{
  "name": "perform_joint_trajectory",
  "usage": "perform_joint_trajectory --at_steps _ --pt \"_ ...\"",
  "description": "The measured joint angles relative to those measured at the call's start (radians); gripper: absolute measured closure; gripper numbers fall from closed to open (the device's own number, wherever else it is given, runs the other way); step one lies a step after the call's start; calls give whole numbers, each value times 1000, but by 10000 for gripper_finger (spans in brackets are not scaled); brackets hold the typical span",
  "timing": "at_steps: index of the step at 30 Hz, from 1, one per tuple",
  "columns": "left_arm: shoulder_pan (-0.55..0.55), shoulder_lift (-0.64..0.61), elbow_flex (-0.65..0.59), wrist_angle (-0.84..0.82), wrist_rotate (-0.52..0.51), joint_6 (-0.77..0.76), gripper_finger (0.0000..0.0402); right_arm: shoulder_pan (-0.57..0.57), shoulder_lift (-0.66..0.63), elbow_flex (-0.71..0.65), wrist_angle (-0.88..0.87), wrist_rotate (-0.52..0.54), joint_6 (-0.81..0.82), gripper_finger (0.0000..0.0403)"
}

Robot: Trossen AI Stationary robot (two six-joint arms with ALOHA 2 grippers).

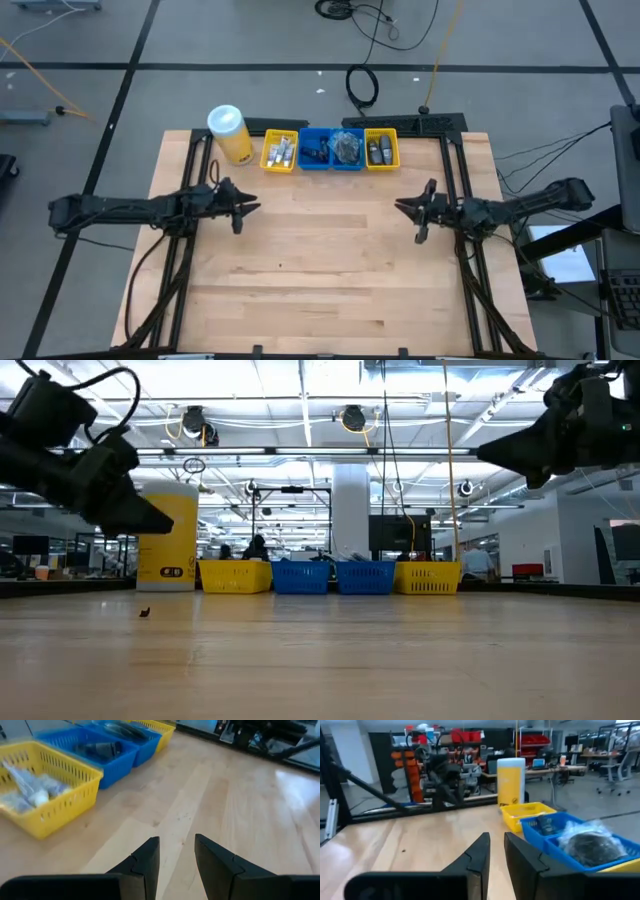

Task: Pick & Place Travel size toiletries
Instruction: Return to Home Position

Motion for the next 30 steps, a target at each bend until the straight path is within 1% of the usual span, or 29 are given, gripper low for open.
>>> perform_joint_trajectory --at_steps 2,4,8,10,12,16,18,21,24,28,30 --pt "0 -25 -7 -55 1 -22 277 -12 -61 0 -50 0 -16 353" --pt "-4 -39 -7 -76 0 -31 277 -23 -123 -1 -76 2 -36 353" --pt "-23 -59 -6 -35 2 10 277 -38 -250 -1 -139 4 -105 353" --pt "-34 -76 -5 -28 18 63 277 -39 -325 14 -207 11 -131 353" --pt "-36 -102 -6 -66 22 65 277 -38 -395 35 -321 28 -138 353" --pt "-36 -159 -6 -94 -4 19 277 -36 -402 113 -511 39 -184 353" --pt "-35 -189 -6 -96 -25 6 277 -36 -407 149 -553 54 -194 353" --pt "-35 -218 -3 -115 -18 11 277 -36 -405 183 -628 53 -198 353" --pt "-35 -220 -3 -120 -17 34 277 -36 -406 180 -628 36 -149 353" --pt "-27 -215 -3 -121 -28 147 277 -36 -405 136 -635 -55 -119 353" --pt "-20 -211 -3 -122 -30 171 277 -36 -405 111 -623 -80 -79 353"
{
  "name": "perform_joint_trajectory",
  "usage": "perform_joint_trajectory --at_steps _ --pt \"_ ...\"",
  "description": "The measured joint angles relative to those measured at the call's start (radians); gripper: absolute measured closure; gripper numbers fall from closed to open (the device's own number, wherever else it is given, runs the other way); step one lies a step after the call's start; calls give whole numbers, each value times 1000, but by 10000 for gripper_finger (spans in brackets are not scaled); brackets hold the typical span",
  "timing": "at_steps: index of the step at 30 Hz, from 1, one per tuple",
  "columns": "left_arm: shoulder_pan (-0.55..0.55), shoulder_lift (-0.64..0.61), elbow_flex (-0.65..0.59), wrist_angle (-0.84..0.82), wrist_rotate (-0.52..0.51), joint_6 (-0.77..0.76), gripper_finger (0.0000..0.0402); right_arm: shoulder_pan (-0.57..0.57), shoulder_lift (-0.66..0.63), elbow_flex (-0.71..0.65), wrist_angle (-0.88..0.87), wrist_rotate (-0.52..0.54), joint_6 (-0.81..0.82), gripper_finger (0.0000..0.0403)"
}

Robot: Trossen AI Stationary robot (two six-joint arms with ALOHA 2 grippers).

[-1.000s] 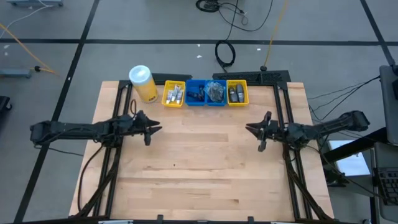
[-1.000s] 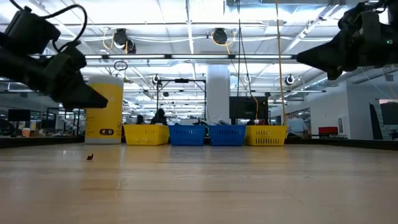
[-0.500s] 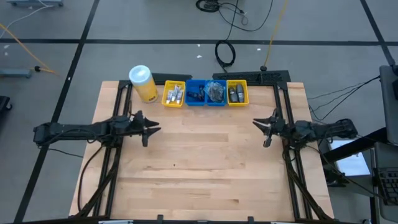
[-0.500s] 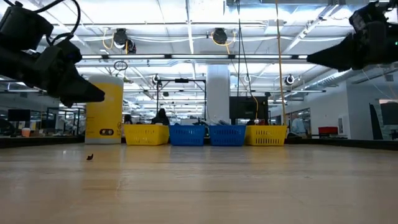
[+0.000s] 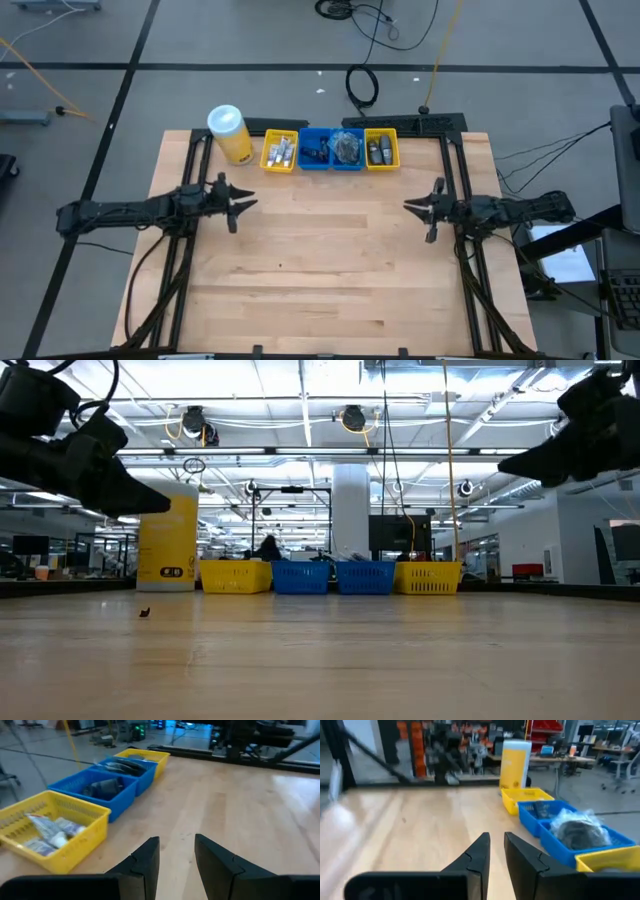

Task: Pick & Place Travel size toiletries
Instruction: Return to Home Position

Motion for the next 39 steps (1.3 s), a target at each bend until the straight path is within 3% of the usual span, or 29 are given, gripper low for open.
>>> perform_joint_trajectory --at_steps 8,39 --pt "16 0 -1 7 -23 72 277 0 2 -22 52 -2 149 353" --pt "16 0 -3 37 -23 66 277 0 6 -30 136 -2 107 353"
